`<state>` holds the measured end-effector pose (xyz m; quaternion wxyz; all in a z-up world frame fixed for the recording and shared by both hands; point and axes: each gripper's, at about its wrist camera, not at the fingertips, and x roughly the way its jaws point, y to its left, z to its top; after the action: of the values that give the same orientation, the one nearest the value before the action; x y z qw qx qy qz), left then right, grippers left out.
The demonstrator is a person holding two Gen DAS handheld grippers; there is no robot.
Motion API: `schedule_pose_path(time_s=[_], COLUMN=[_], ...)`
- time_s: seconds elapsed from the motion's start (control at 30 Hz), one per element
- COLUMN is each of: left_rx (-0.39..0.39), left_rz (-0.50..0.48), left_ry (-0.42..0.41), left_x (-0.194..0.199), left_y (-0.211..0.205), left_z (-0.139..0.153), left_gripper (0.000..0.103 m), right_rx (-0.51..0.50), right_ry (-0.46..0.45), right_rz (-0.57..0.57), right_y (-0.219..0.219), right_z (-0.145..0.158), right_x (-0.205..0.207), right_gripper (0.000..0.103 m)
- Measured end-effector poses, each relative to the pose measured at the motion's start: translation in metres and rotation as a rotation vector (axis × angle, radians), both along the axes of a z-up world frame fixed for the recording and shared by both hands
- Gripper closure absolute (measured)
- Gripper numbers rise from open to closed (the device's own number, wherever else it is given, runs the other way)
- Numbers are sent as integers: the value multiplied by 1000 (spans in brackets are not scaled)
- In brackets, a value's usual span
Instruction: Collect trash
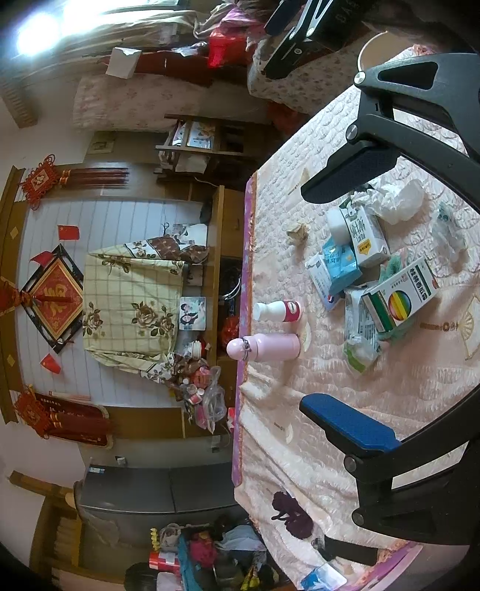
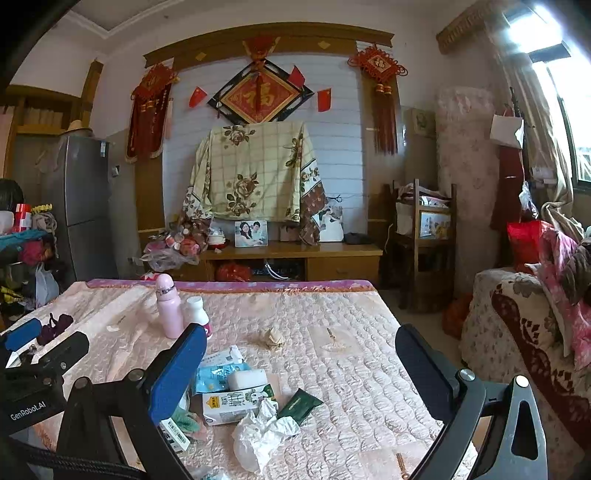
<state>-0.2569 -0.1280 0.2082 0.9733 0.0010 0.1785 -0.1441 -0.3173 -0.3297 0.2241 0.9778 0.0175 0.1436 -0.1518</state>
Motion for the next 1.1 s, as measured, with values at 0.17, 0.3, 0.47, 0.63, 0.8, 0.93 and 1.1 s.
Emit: schedule_pose_path(time_s=[0.17, 0.3, 0.47, 0.63, 0.8, 0.93, 1.1], left_rx=[-1, -4, -3, -2, -3, -2, -11], left_rz=[0, -2, -1, 2, 2, 2, 1], left_ry=[0, -2, 0, -1, 5, 8, 12], left_x=[0, 0, 0, -1, -3, -2, -3], left_y=[-2, -5, -5, -6, -10, -9, -6], left_z=[0, -1, -1, -2, -3, -5, -6], left_gripper=[1, 1, 1, 1, 1, 1, 1], right_rx=[0, 1, 10, 6, 6, 10, 11], right_ry=[-1, -5, 0, 1, 3, 8, 9], right_rz=[4, -2, -4, -8, -8, -7, -7], right_y=[0, 0, -2, -3, -4, -5, -5], right_z=[1, 1, -1, -2, -4, -7, -7], right_x=[1, 1, 2, 2, 2, 4, 4], right_gripper=[2, 2, 2, 1, 1, 1, 1])
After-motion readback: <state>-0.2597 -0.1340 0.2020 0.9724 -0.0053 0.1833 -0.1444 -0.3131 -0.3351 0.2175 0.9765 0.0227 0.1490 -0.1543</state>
